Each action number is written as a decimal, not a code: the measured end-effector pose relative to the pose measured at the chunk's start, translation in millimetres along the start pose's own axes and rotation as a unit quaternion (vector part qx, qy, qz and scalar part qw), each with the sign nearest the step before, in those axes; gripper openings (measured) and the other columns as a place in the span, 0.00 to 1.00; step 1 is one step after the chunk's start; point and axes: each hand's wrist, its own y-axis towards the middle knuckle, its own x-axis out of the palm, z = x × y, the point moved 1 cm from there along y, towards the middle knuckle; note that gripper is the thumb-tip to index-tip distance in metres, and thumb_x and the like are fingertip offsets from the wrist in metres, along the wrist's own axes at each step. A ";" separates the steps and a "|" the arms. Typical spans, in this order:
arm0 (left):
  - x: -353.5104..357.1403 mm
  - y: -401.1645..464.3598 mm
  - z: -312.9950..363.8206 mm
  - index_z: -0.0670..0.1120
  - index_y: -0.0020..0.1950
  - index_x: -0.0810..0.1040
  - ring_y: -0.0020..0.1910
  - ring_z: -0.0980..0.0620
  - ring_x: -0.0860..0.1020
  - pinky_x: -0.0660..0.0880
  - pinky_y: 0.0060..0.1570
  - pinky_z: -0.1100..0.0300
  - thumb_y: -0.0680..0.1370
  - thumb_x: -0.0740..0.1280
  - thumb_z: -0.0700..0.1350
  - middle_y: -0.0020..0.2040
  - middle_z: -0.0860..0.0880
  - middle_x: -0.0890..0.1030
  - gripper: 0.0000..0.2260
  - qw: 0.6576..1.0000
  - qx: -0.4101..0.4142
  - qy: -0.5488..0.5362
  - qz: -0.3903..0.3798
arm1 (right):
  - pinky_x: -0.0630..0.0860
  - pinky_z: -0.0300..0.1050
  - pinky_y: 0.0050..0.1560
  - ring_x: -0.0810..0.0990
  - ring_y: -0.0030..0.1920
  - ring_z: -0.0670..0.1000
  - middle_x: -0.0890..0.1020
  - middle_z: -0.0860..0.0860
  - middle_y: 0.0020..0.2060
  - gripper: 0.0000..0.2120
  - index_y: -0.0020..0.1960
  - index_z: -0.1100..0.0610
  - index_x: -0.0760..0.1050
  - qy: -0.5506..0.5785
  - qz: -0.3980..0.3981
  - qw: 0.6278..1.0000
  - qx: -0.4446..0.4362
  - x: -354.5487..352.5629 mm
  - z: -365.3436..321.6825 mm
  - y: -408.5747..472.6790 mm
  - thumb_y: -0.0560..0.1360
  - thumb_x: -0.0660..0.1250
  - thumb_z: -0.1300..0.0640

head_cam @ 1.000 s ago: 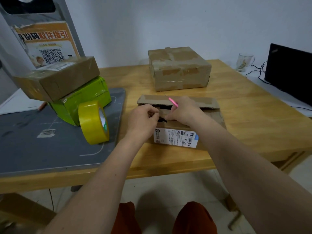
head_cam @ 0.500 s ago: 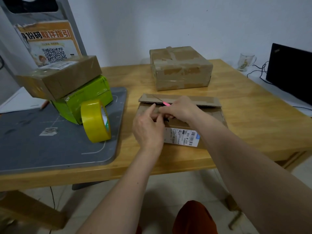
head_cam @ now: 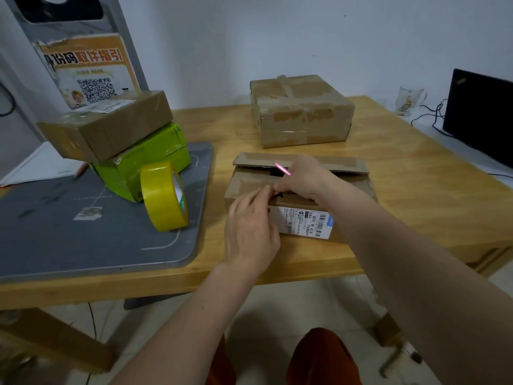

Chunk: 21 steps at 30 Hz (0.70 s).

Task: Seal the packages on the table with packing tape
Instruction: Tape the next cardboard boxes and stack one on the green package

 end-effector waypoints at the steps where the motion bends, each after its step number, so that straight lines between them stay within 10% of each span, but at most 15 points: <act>1: -1.8 -0.7 1.7 0.41 0.73 0.69 0.69 0.47 0.71 0.61 0.73 0.51 0.74 0.66 0.41 0.66 0.45 0.77 0.27 0.999 0.021 0.035 -0.016 | 0.69 0.40 0.31 0.74 0.33 0.49 0.78 0.53 0.36 0.08 0.49 0.62 0.77 0.021 0.004 1.000 -0.010 -1.7 2.8 -1.1 0.74 0.71 0.58; 9: -7.1 -1.2 20.2 0.46 0.80 0.50 0.78 0.45 0.54 0.50 0.74 0.38 0.78 0.59 0.49 0.80 0.50 0.58 0.33 0.976 0.032 0.173 -0.129 | 0.66 0.48 0.41 0.72 0.44 0.57 0.73 0.52 0.39 0.16 0.63 0.63 0.68 0.061 0.312 0.947 0.053 -61.9 63.8 -5.3 0.80 0.59 0.54; 15: -13.8 1.6 18.3 0.50 0.78 0.59 0.76 0.52 0.56 0.46 0.77 0.43 0.77 0.63 0.46 0.77 0.53 0.62 0.30 0.986 0.020 0.110 -0.121 | 0.69 0.48 0.34 0.72 0.36 0.58 0.74 0.59 0.37 0.17 0.35 0.64 0.69 0.099 0.251 0.934 0.232 -56.9 150.0 0.0 0.80 0.66 0.57; 21: -5.4 2.6 19.1 0.48 0.79 0.57 0.67 0.51 0.65 0.61 0.72 0.54 0.76 0.65 0.44 0.67 0.51 0.70 0.32 0.994 0.024 0.073 -0.072 | 0.75 0.55 0.46 0.76 0.40 0.60 0.78 0.60 0.40 0.08 0.52 0.67 0.81 0.111 0.244 0.941 0.204 -38.8 159.4 1.9 0.79 0.64 0.65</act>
